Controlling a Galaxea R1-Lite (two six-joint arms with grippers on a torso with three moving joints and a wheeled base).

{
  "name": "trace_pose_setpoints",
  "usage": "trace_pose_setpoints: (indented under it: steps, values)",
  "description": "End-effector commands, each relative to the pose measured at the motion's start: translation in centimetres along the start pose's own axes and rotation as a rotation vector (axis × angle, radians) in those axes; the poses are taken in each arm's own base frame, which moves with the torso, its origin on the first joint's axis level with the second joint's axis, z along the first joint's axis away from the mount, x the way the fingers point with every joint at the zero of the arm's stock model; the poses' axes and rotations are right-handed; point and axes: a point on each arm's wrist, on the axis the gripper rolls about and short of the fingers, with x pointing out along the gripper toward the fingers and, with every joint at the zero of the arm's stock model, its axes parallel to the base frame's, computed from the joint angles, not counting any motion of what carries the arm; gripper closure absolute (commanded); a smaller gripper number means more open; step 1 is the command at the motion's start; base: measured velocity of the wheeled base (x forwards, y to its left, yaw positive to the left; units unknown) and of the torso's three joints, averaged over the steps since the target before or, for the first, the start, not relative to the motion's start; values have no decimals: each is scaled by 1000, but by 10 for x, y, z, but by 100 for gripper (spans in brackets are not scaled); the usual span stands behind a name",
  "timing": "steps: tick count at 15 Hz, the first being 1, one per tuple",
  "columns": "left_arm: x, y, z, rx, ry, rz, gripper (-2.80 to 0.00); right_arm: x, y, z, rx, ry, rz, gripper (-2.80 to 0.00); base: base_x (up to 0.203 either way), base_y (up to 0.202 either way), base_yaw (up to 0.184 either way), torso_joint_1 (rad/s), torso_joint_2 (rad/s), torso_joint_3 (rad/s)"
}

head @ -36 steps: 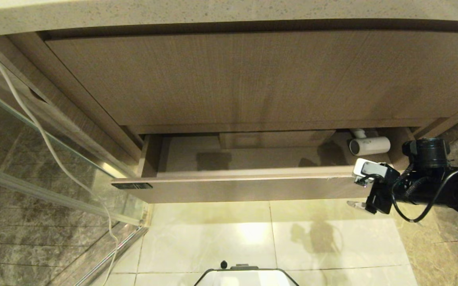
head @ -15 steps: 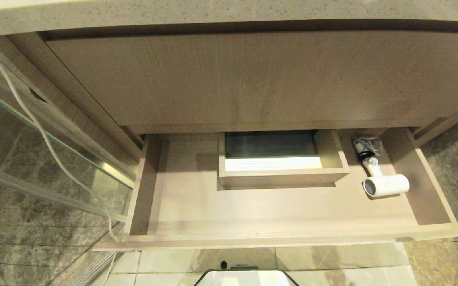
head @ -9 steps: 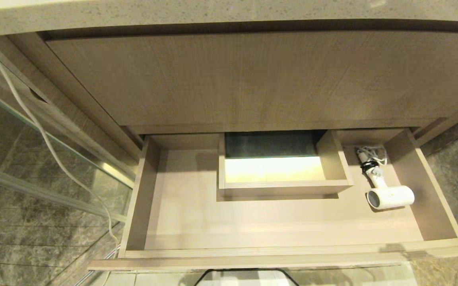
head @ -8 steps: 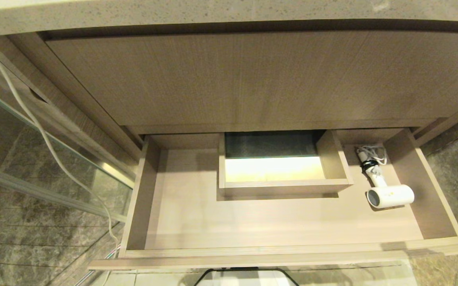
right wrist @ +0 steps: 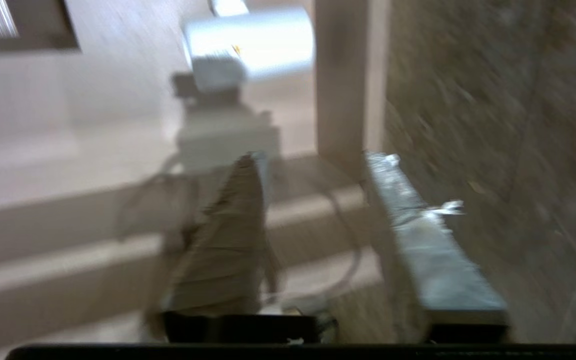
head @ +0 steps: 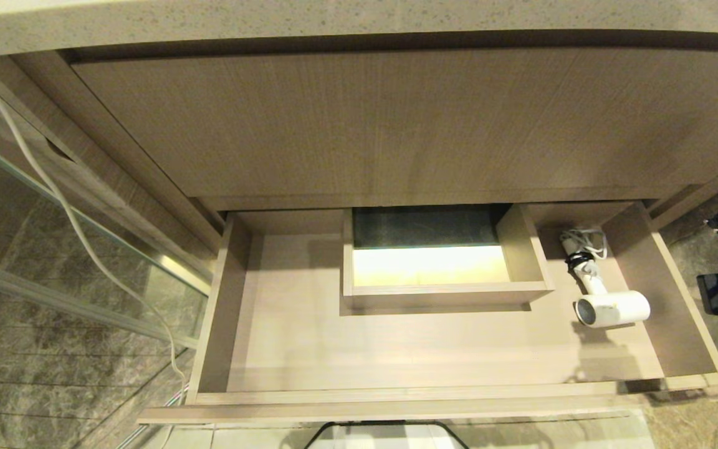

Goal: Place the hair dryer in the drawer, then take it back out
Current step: Take the hairdryer out

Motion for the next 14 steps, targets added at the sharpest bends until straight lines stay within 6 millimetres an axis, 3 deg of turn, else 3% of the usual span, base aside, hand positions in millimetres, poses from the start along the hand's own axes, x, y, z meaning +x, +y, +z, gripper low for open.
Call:
trace_pose_setpoints:
  steps: [1, 9, 14]
  values:
    - [0, 0, 0, 0, 1, 0, 0, 53, 5, 1, 2, 73, 57, -280, 0, 0, 0, 0, 0, 0]
    - [0, 0, 0, 0, 0, 0, 0, 173, 20, 12, 61, 58, 162, -280, 0, 0, 0, 0, 0, 0]
    - [0, 0, 0, 0, 1, 0, 0, 209, 28, 5, 100, 33, 224, -280, 0, 0, 0, 0, 0, 0]
